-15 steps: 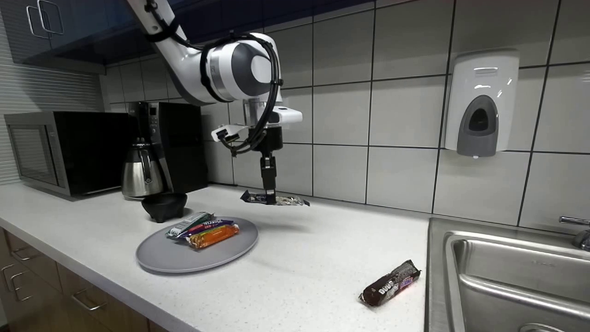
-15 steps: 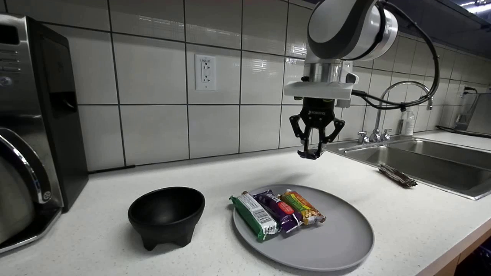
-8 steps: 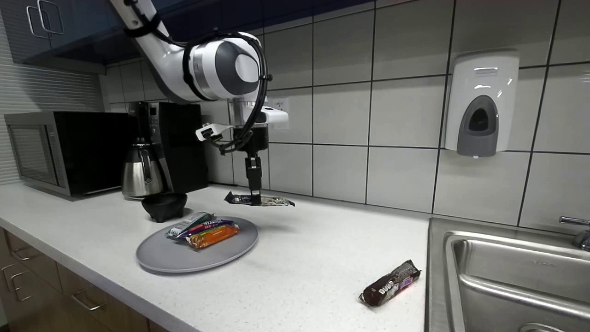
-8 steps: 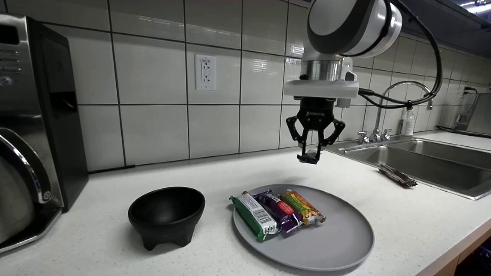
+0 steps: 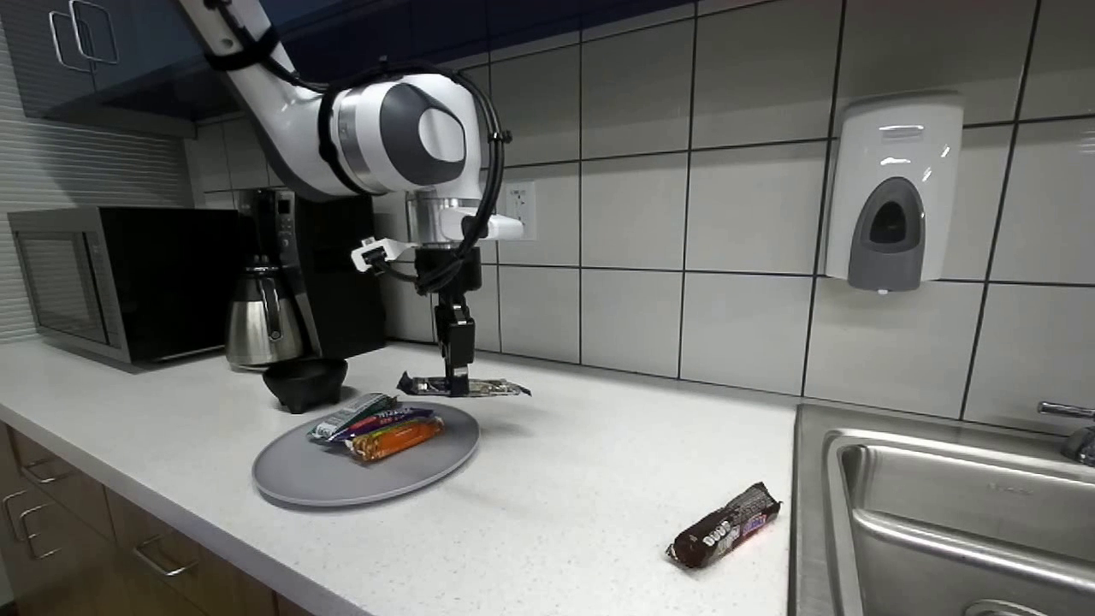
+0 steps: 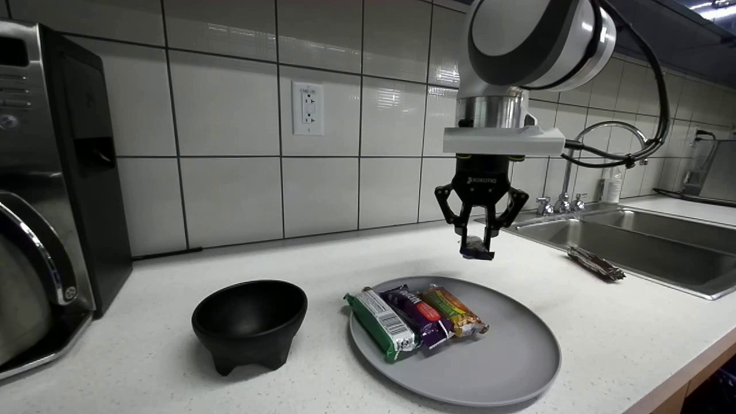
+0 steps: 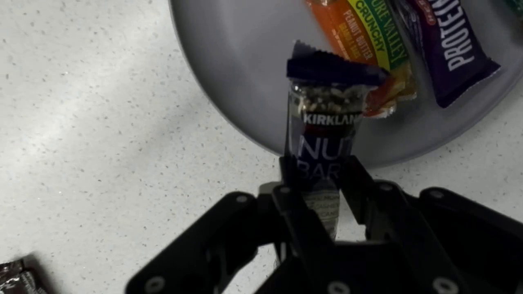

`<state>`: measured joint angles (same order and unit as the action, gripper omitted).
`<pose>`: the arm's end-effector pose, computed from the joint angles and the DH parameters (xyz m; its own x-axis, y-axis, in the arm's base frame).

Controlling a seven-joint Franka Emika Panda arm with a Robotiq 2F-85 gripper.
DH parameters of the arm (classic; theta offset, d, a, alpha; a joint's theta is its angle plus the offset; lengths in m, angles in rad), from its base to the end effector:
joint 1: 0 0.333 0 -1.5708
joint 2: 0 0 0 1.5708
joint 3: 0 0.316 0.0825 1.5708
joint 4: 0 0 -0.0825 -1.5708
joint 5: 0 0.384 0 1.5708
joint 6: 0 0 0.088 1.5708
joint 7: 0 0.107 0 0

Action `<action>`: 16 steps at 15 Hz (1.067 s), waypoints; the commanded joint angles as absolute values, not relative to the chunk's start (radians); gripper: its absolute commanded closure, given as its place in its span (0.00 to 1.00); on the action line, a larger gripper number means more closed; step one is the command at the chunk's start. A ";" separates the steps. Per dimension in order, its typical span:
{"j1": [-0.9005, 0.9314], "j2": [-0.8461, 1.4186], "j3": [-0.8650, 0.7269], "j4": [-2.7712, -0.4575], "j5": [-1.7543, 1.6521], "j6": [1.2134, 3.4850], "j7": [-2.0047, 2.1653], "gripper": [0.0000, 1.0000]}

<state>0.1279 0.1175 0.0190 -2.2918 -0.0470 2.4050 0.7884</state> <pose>0.5190 0.0765 0.2994 0.8215 -0.5699 0.0173 -0.5702 -0.8212 0.0239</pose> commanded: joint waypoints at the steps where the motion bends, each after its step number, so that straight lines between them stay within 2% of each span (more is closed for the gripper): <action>1: 0.113 0.076 0.030 -2.336 -0.039 2.408 0.680 0.92; 16: 0.146 0.061 0.058 -2.366 -0.172 2.357 0.477 0.92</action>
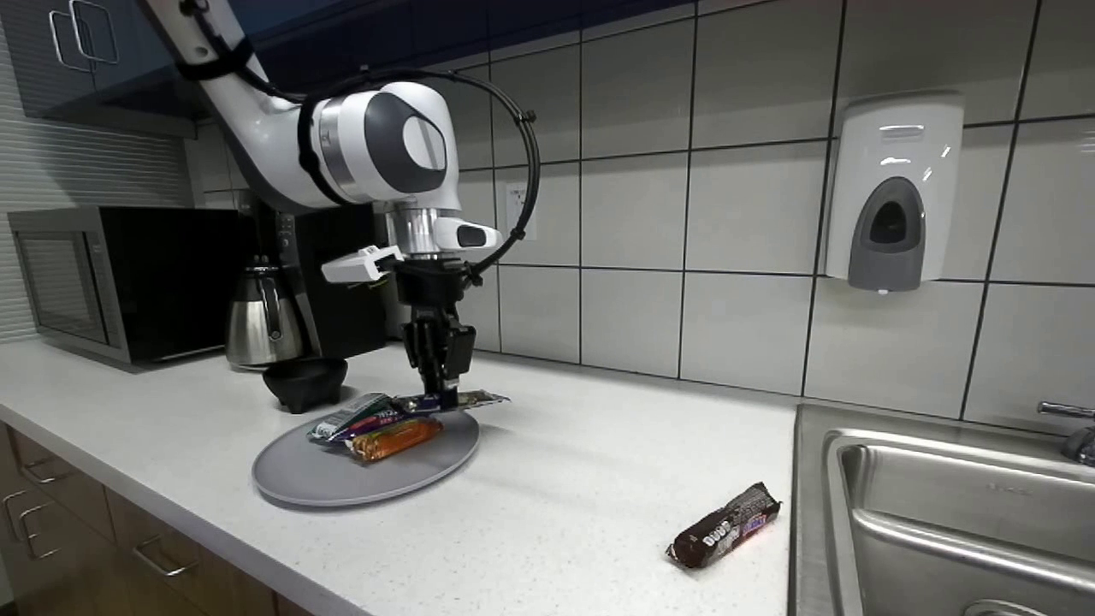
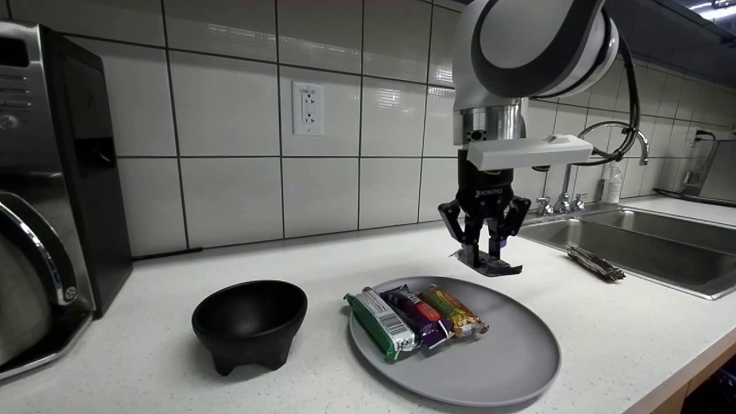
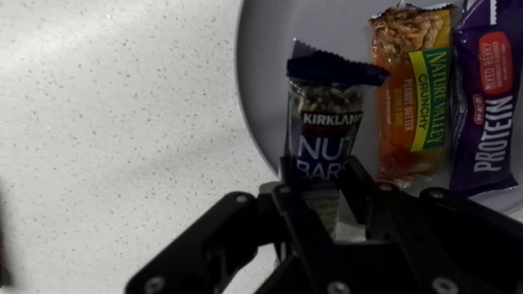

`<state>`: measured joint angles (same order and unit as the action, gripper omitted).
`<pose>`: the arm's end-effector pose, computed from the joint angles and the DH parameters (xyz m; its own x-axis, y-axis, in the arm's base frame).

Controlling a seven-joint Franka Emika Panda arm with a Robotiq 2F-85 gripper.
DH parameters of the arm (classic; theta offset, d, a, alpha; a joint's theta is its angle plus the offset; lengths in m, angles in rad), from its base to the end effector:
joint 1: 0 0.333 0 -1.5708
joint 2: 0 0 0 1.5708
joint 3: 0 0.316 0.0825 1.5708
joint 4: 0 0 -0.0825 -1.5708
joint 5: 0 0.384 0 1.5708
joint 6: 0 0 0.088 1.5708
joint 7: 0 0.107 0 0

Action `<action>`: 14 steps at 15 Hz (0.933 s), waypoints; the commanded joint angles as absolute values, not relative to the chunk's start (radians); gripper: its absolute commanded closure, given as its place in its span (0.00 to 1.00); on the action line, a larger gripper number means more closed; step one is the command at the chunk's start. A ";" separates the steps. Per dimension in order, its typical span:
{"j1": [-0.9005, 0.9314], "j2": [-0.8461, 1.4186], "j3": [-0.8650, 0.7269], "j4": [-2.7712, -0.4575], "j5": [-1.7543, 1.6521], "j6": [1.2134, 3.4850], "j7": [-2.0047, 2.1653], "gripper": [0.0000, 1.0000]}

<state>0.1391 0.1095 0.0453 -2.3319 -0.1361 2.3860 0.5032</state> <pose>0.5007 0.0922 0.2860 0.9763 -0.2161 -0.0120 -0.2138 -0.9717 0.1008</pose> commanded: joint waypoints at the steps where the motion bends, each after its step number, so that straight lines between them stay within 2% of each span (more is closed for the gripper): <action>1: 0.148 0.059 0.061 -2.371 -0.178 2.357 0.473 0.92; 14: 0.165 0.065 0.081 -2.423 -0.214 2.372 0.469 0.92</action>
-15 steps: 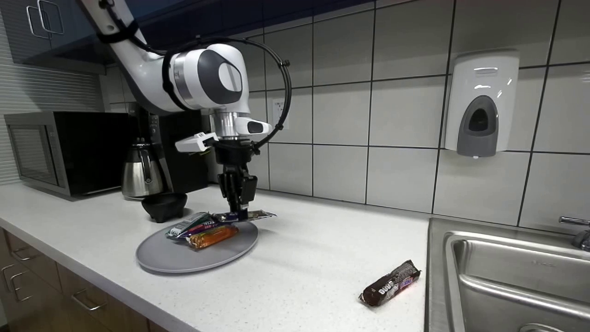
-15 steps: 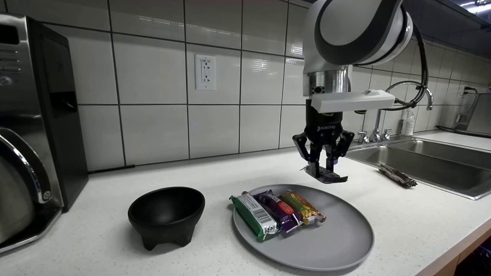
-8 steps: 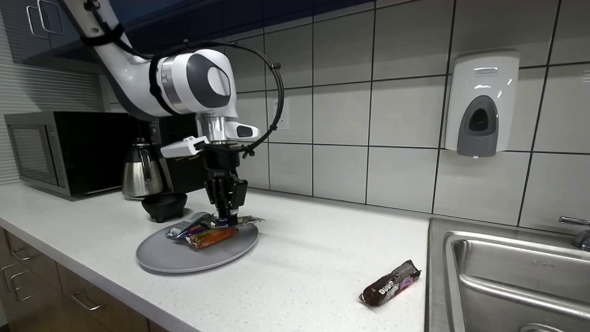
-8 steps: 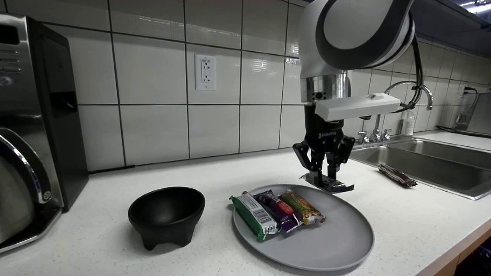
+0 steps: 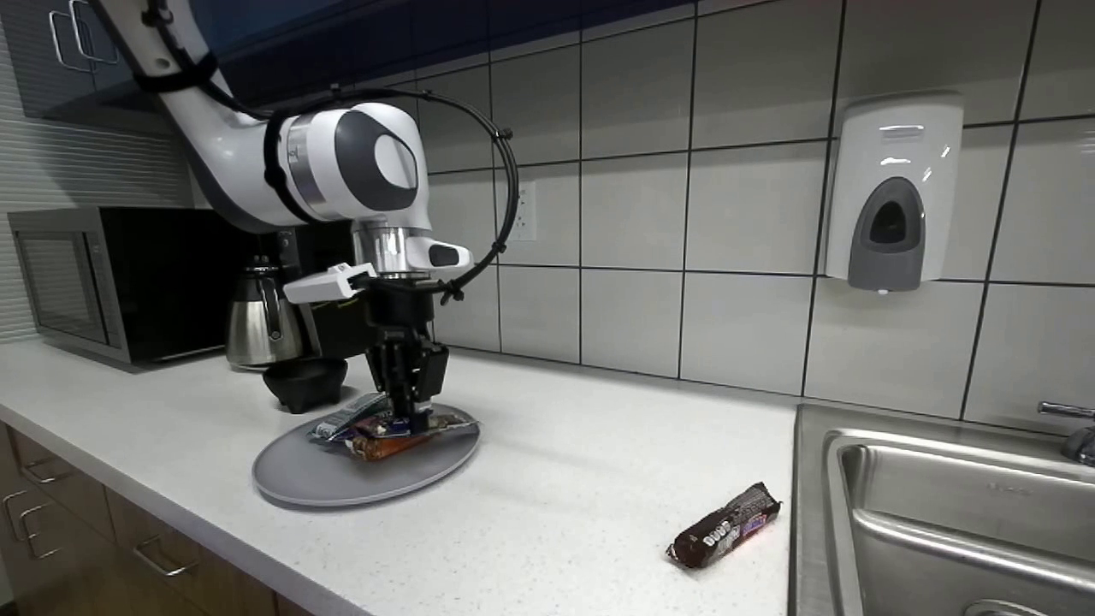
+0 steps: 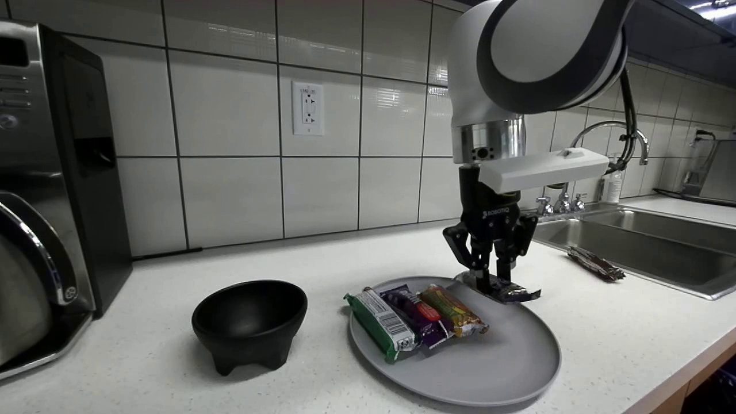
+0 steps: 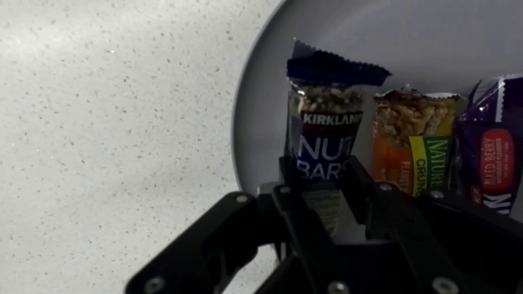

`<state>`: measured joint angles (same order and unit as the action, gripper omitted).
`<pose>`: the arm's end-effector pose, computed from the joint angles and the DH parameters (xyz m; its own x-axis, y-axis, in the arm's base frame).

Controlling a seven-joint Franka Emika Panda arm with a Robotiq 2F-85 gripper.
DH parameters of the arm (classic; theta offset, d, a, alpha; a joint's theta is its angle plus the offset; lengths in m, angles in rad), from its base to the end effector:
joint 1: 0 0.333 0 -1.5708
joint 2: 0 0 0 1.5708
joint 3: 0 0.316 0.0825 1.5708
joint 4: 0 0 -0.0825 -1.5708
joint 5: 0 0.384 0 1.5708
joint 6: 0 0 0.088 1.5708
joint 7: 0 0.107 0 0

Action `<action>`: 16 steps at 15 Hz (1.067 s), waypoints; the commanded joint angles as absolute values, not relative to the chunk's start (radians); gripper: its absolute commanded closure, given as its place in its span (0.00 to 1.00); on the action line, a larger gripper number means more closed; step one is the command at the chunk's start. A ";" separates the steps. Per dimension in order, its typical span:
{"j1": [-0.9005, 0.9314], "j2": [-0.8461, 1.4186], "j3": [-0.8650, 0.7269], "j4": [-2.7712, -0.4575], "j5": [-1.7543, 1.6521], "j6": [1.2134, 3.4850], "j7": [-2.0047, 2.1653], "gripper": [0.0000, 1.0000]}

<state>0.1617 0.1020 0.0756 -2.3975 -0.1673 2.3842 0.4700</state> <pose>0.4722 0.1129 0.2646 0.9920 -0.1084 -0.0652 -0.0988 -0.9857 0.1365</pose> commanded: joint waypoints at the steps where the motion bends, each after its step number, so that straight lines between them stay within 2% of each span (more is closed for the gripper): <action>1: 0.167 0.065 0.082 -2.425 -0.226 2.372 0.469 0.92; 16: 0.179 0.066 0.098 -2.503 -0.233 2.509 0.464 0.92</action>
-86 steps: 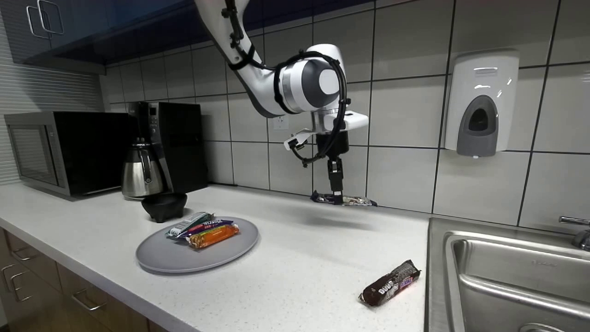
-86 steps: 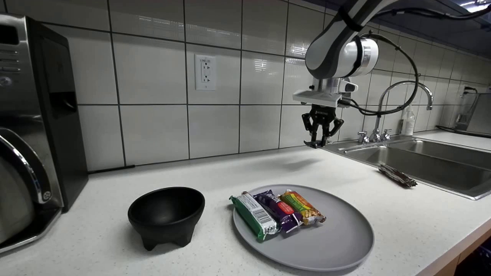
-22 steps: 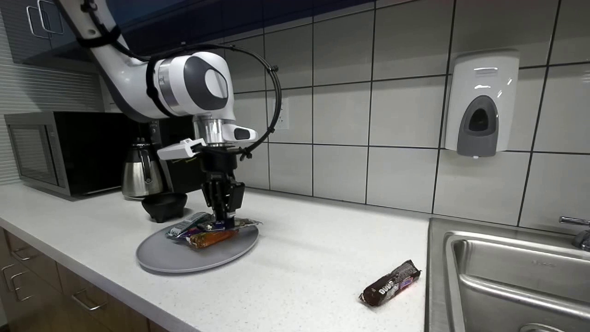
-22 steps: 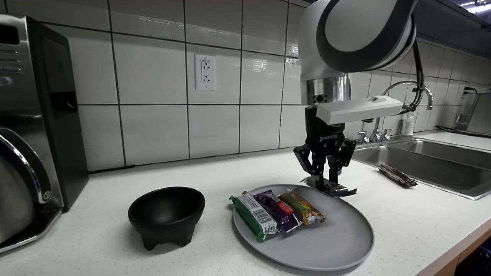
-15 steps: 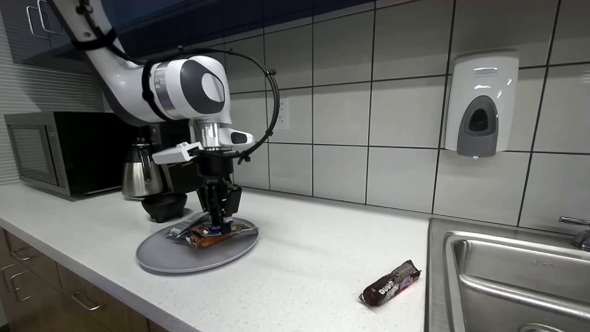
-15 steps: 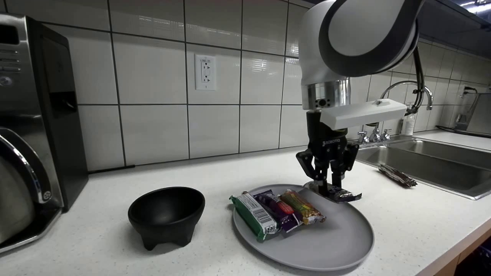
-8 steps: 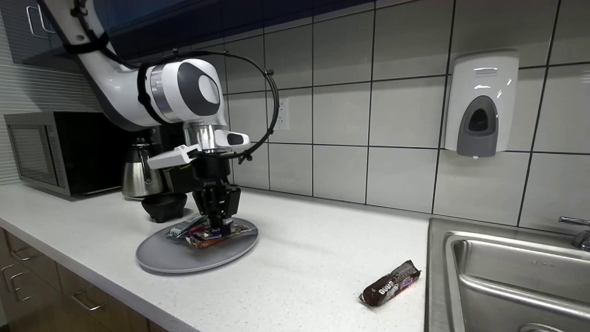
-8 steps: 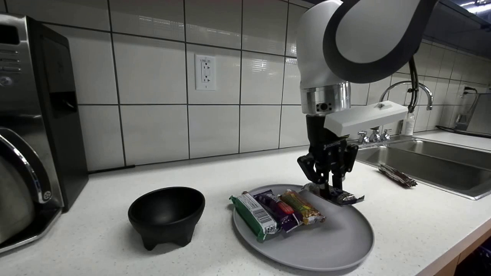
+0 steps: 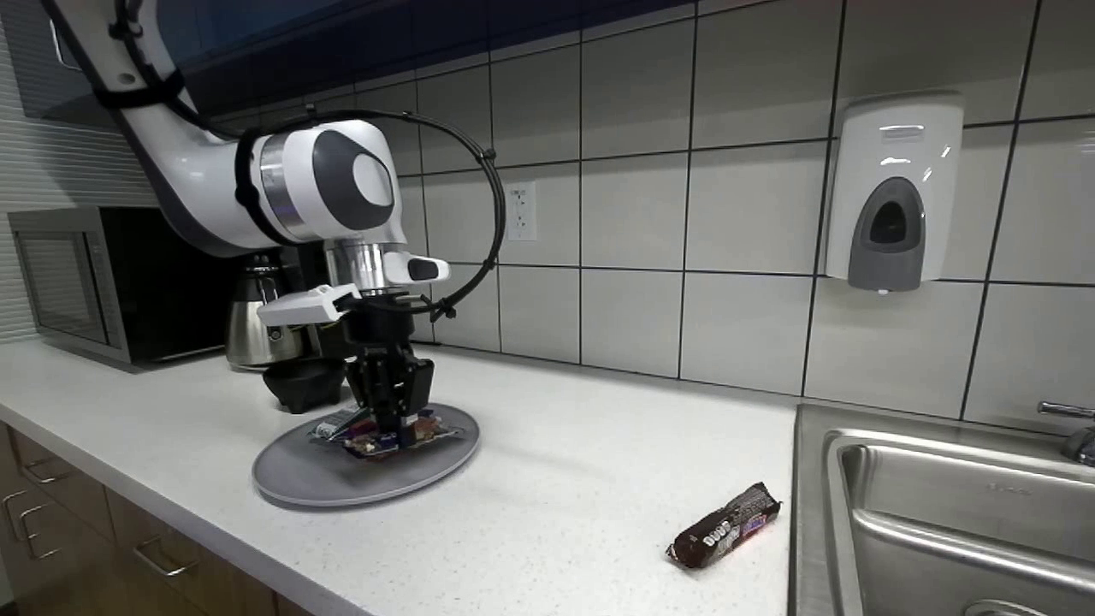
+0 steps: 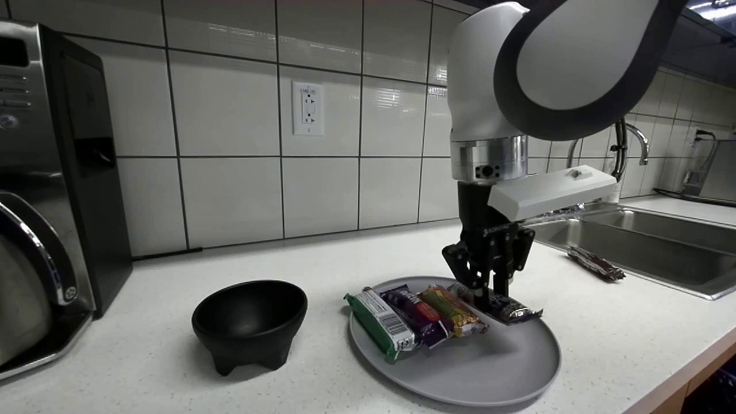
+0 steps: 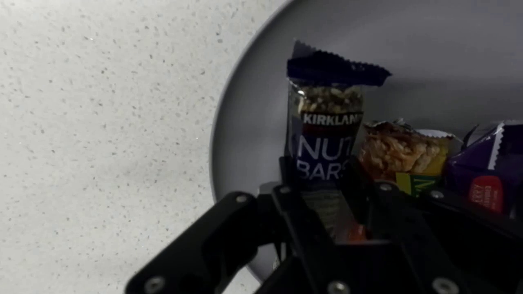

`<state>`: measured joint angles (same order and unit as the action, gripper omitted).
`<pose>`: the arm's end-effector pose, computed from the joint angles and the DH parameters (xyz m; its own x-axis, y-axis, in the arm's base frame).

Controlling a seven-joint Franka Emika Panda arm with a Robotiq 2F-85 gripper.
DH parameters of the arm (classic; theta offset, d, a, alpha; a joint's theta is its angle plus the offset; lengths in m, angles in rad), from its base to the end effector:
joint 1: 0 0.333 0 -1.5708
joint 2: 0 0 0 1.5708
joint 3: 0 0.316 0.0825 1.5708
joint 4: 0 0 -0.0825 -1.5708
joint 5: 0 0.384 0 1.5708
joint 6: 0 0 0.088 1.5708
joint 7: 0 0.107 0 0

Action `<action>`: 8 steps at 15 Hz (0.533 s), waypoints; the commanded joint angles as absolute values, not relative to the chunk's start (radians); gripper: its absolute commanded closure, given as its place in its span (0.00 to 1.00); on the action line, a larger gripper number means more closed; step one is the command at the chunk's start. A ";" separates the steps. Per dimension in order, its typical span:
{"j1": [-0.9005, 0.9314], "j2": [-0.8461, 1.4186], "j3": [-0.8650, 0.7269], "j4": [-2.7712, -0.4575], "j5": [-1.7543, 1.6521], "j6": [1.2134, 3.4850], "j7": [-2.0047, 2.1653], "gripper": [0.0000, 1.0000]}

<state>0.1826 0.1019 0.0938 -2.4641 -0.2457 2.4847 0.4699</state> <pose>0.4531 0.1302 0.2481 0.9996 0.0053 -0.0261 0.0092 -0.9884 0.1515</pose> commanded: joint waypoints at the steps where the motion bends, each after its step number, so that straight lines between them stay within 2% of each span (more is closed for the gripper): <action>1: 0.178 0.065 0.098 -2.506 -0.232 2.511 0.463 0.92; 2: 0.178 0.065 0.098 -2.509 -0.227 2.510 0.458 0.92; 3: 0.177 0.063 0.098 -2.512 -0.224 2.512 0.459 0.42; 4: 0.177 0.061 0.097 -2.514 -0.225 2.513 0.460 0.41; 8: 0.173 0.049 0.093 -2.516 -0.222 2.515 0.459 0.13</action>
